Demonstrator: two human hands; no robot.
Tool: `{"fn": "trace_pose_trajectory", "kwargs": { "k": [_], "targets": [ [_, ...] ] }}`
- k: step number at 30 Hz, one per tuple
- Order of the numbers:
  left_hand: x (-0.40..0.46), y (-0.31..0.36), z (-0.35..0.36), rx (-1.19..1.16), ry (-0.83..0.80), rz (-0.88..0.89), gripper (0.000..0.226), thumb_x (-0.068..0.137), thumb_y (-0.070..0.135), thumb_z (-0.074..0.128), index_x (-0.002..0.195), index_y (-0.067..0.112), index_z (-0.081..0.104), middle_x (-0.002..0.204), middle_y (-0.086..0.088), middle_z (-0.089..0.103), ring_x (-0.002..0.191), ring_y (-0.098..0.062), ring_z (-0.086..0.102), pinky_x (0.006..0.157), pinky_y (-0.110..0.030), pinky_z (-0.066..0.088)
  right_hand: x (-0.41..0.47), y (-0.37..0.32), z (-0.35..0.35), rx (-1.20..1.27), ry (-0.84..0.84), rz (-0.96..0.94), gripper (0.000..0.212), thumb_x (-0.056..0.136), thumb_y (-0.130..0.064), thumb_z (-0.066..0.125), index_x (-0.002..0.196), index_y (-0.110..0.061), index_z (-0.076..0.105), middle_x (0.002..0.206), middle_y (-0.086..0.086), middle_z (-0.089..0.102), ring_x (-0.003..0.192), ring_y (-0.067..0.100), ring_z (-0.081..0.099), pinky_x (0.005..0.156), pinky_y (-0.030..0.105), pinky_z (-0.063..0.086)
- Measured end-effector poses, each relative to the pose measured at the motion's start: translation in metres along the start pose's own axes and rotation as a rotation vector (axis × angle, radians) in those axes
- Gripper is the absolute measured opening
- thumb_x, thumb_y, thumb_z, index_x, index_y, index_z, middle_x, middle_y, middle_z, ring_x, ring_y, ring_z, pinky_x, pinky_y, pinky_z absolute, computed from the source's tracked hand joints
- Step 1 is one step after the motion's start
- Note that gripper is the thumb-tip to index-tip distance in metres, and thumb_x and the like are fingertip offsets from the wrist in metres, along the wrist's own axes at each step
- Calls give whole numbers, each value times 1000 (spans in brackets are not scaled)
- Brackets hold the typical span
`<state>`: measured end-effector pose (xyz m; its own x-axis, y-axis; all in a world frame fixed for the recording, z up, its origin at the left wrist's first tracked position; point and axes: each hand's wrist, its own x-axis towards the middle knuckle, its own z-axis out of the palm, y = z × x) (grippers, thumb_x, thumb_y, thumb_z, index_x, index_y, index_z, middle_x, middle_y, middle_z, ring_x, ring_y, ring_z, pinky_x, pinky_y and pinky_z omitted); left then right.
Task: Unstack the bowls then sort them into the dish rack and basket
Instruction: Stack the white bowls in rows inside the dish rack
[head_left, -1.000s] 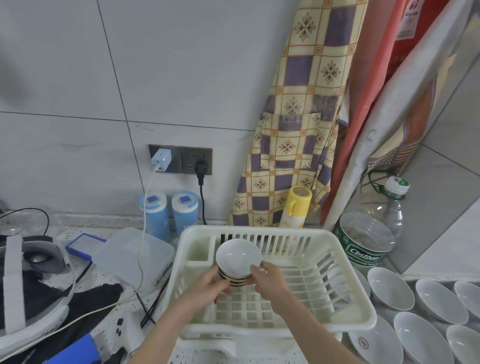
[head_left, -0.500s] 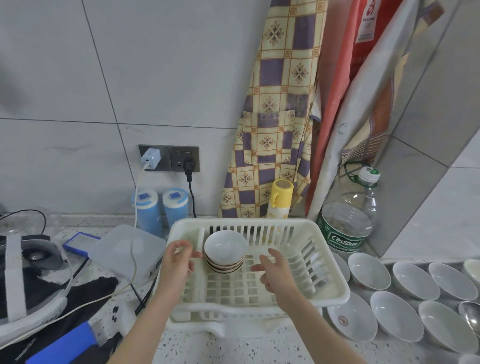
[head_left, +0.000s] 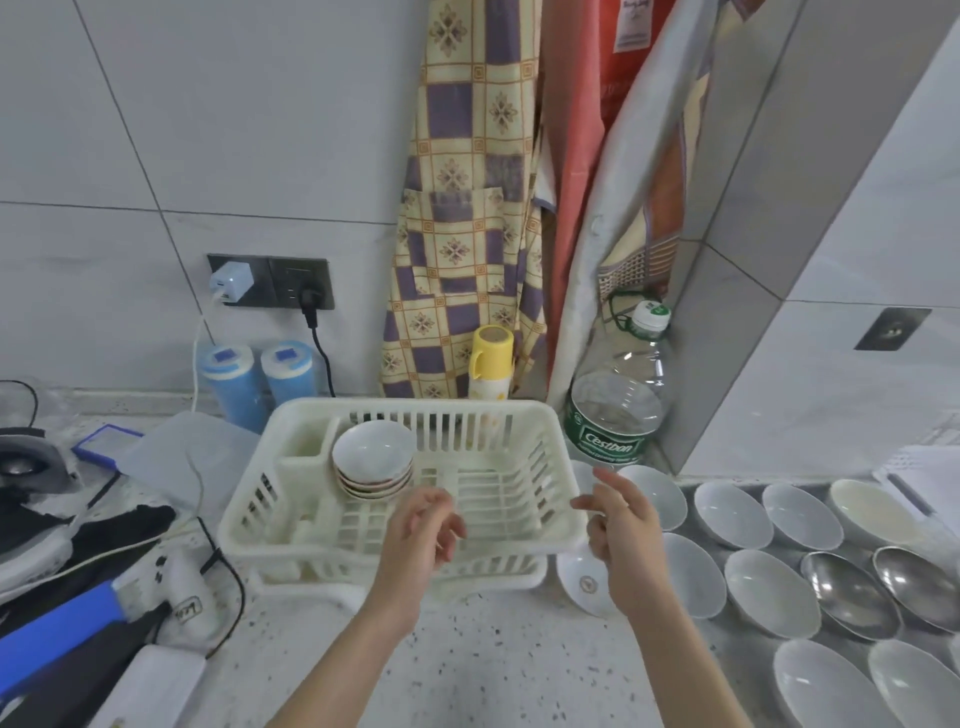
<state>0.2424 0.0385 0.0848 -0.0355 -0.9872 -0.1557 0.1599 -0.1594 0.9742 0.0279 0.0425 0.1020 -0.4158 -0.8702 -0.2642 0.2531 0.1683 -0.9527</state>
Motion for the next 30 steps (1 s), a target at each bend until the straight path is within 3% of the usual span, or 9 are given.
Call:
{"fn": "trace_pose_trajectory", "kwargs": {
  "k": [5,11,15,18,24,30],
  "targets": [
    [-24,-48,76,91,-217,-317,15,92,26,57,89,12,62,70,-5,68,50,-13,48,46,-21,30,3,6,-63,24,61,64,16,97,-11,53,103,-12,67,64,4,68,35,6,30,34,16,26],
    [-26,-95,125,337,-173,-675,31,91,47,54,104,20,60,82,1,75,52,-11,50,45,-19,28,2,49,-119,101,76,345,11,90,-8,62,98,-1,64,75,15,65,34,7,28,32,15,19],
    [-12,-120,140,188,-35,-753,29,96,43,53,110,18,57,95,-9,76,54,-14,54,43,-18,29,9,76,-148,16,56,529,30,96,-22,53,96,5,67,67,11,70,34,8,32,34,13,19],
    [-4,-132,148,100,33,-769,24,97,36,54,110,16,58,94,-13,75,53,-15,55,41,-20,30,23,83,-166,-63,86,608,40,100,-29,47,95,6,66,71,14,74,34,9,30,34,13,18],
    [3,-144,153,0,64,-734,13,98,19,53,108,14,57,81,-13,76,49,-13,51,44,-22,31,41,91,-175,-167,149,583,36,96,-31,54,107,4,58,80,17,72,42,14,31,33,16,22],
    [8,-156,158,-60,96,-718,15,97,13,53,111,14,57,86,-18,77,46,-12,53,41,-20,32,51,90,-172,-168,178,544,27,96,-21,52,118,-5,51,90,15,71,48,16,34,41,20,28]
  ]
}}
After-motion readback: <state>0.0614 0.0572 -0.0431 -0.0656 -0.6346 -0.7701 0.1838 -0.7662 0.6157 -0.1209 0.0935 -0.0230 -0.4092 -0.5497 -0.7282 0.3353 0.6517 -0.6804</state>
